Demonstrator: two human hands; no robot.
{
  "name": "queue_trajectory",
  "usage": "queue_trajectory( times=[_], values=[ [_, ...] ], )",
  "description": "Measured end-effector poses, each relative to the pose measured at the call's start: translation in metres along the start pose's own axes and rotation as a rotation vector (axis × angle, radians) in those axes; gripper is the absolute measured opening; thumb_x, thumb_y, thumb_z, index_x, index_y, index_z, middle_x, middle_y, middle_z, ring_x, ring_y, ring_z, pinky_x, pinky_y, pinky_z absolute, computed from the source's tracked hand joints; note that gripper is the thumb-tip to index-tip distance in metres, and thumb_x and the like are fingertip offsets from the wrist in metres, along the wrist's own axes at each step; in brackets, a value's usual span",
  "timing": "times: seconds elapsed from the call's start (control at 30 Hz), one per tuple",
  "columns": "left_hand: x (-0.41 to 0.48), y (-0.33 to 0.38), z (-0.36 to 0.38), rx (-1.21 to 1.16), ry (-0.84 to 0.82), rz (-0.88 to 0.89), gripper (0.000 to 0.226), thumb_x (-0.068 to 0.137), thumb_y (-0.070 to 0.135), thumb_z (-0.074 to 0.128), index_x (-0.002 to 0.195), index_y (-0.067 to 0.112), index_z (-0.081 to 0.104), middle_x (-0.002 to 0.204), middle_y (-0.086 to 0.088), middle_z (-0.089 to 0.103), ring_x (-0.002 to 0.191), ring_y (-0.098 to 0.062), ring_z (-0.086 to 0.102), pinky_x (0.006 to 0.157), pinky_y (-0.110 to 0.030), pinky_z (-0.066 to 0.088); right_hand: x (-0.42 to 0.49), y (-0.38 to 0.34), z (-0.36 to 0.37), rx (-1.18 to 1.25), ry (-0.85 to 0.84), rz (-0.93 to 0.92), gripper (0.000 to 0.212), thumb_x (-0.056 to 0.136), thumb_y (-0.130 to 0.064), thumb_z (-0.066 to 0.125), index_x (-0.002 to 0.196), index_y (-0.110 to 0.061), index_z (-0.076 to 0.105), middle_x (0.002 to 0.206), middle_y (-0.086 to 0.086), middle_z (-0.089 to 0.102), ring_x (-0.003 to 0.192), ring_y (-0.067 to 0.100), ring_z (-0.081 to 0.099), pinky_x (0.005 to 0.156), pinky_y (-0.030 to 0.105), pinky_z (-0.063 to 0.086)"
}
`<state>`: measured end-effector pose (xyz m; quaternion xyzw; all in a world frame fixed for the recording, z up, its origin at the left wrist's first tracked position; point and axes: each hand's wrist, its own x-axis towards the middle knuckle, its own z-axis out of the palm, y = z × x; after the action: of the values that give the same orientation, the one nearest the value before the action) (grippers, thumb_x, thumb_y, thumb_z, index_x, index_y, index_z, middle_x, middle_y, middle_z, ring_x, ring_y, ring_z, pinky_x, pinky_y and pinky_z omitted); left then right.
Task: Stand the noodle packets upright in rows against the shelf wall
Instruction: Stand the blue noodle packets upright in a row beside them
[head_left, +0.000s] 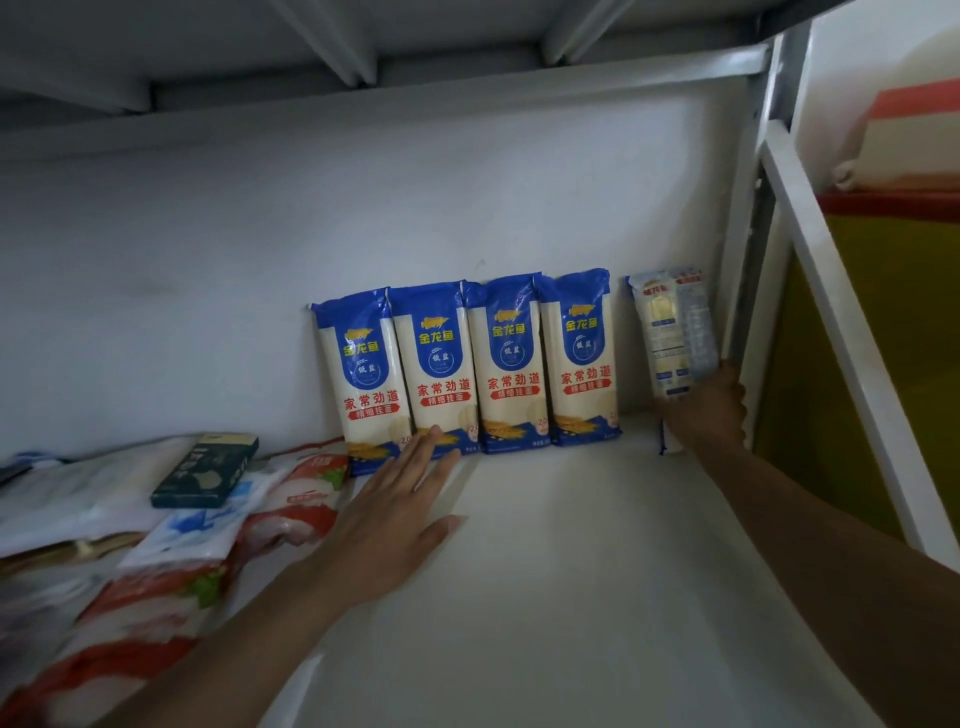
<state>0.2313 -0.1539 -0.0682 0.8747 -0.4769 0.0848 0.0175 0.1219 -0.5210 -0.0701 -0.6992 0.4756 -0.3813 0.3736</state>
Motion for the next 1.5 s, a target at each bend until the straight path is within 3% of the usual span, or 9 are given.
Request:
queue_trajectory(
  times=[0.27, 0.37, 0.43, 0.57, 0.77, 0.87, 1.0, 1.2, 1.5],
  values=[
    [-0.018, 0.03, -0.03, -0.288, 0.124, -0.045, 0.072, 0.105, 0.042, 0.047, 0.162, 0.033, 0.004, 0.168, 0.011, -0.016, 0.155, -0.008, -0.01, 0.123, -0.037, 0.014, -0.076, -0.031, -0.026, 0.272, -0.178, 0.08, 0.078, 0.075, -0.004, 0.088, 0.134, -0.008, 0.039, 0.117, 0.012, 0.058, 0.104, 0.033, 0.064, 0.091, 0.055, 0.058],
    [-0.03, 0.048, -0.035, -0.467, 0.197, -0.055, 0.044, 0.104, 0.023, 0.053, 0.148, 0.029, 0.047, 0.16, 0.008, 0.039, 0.148, -0.008, 0.033, 0.116, -0.025, 0.028, -0.113, -0.05, -0.044, 0.423, -0.326, 0.144, 0.071, 0.076, -0.01, 0.088, 0.131, -0.013, 0.043, 0.117, 0.01, 0.063, 0.092, 0.027, 0.067, 0.071, 0.046, 0.063],
    [-0.038, 0.059, -0.039, -0.653, 0.152, -0.109, 0.028, 0.103, 0.016, 0.055, 0.119, 0.033, 0.069, 0.13, 0.01, 0.067, 0.118, -0.003, 0.06, 0.105, -0.023, 0.047, -0.146, -0.064, -0.065, 0.476, -0.441, 0.16, 0.065, 0.078, -0.012, 0.087, 0.129, -0.015, 0.046, 0.113, 0.014, 0.066, 0.08, 0.023, 0.067, 0.053, 0.036, 0.061],
    [-0.046, 0.076, -0.054, -1.143, 0.045, -0.188, 0.021, 0.095, 0.027, 0.069, 0.114, 0.035, 0.067, 0.114, 0.01, 0.073, 0.099, -0.005, 0.07, 0.087, -0.025, 0.058, -0.204, -0.074, -0.101, 0.601, -0.808, 0.219, 0.059, 0.079, -0.009, 0.084, 0.129, -0.02, 0.056, 0.112, 0.018, 0.072, 0.108, 0.04, 0.07, 0.096, 0.064, 0.054],
    [-0.06, 0.073, -0.072, -1.629, -0.108, -0.027, 0.071, 0.074, 0.049, 0.084, 0.136, 0.025, 0.059, 0.134, 0.004, 0.069, 0.125, -0.019, 0.063, 0.107, -0.047, 0.049, -0.239, -0.082, -0.132, 0.712, -1.312, 0.124, 0.052, 0.09, -0.013, 0.068, 0.139, -0.009, 0.054, 0.124, 0.018, 0.068, 0.113, 0.032, 0.068, 0.092, 0.042, 0.059],
    [-0.066, 0.076, -0.08, -1.74, -0.072, 0.015, 0.058, 0.076, 0.038, 0.08, 0.129, 0.019, 0.064, 0.129, -0.002, 0.072, 0.115, -0.019, 0.069, 0.091, -0.037, 0.055, -0.242, -0.082, -0.133, 0.68, -1.343, 0.165, 0.058, 0.09, -0.024, 0.068, 0.142, -0.009, 0.049, 0.13, 0.019, 0.067, 0.116, 0.032, 0.068, 0.095, 0.043, 0.058],
    [-0.066, 0.08, -0.086, -1.799, 0.115, -0.078, 0.045, 0.079, 0.024, 0.075, 0.123, 0.019, 0.066, 0.123, -0.001, 0.074, 0.116, -0.018, 0.069, 0.1, -0.044, 0.053, -0.237, -0.08, -0.125, 0.6, -1.291, 0.146, 0.083, 0.076, -0.042, 0.086, 0.143, -0.01, 0.049, 0.134, 0.016, 0.067, 0.123, 0.033, 0.066, 0.101, 0.046, 0.055],
    [-0.059, 0.07, -0.085, -1.685, 0.287, -0.36, 0.046, 0.074, 0.025, 0.087, 0.109, 0.009, 0.063, 0.102, -0.006, 0.08, 0.092, -0.028, 0.078, 0.088, -0.058, 0.059, -0.242, -0.082, -0.115, 0.41, -1.017, -0.08, 0.044, 0.087, -0.039, 0.074, 0.125, -0.019, 0.069, 0.12, -0.003, 0.077, 0.115, 0.017, 0.072, 0.101, 0.042, 0.056],
    [-0.057, 0.092, -0.081, -1.768, 0.257, -0.363, 0.045, 0.079, 0.023, 0.085, 0.117, 0.022, 0.062, 0.107, 0.003, 0.079, 0.091, -0.021, 0.079, 0.084, -0.051, 0.063, -0.239, -0.091, -0.1, 0.525, -0.697, -0.154, 0.024, 0.09, -0.023, 0.077, 0.112, -0.016, 0.072, 0.108, -0.002, 0.08, 0.097, 0.018, 0.078, 0.083, 0.038, 0.064]
  ],
)
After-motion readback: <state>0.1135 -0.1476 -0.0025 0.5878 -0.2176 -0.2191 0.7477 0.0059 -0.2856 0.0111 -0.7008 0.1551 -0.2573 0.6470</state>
